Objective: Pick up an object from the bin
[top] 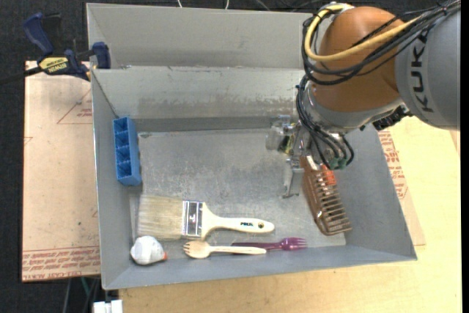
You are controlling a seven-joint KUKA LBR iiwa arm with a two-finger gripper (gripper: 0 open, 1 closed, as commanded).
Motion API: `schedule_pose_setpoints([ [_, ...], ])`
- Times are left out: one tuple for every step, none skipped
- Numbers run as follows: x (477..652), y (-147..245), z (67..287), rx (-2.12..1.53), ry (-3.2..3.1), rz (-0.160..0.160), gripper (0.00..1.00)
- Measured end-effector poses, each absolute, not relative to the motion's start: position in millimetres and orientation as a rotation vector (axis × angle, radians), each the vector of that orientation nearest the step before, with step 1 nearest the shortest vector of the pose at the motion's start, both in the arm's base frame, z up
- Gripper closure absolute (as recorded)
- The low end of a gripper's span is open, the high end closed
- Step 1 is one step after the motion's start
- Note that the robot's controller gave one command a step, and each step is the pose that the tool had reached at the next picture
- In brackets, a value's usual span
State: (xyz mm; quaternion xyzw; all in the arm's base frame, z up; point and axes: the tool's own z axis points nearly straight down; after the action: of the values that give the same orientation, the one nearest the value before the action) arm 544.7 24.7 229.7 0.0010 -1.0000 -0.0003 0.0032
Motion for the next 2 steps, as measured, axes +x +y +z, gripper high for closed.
schedule_pose_setpoints([
  [545.9, 25, 234, 0.001, -3.143, -0.002, 0.00],
  [507.0, 81, 100, 0.109, -3.143, -0.003, 0.00],
])
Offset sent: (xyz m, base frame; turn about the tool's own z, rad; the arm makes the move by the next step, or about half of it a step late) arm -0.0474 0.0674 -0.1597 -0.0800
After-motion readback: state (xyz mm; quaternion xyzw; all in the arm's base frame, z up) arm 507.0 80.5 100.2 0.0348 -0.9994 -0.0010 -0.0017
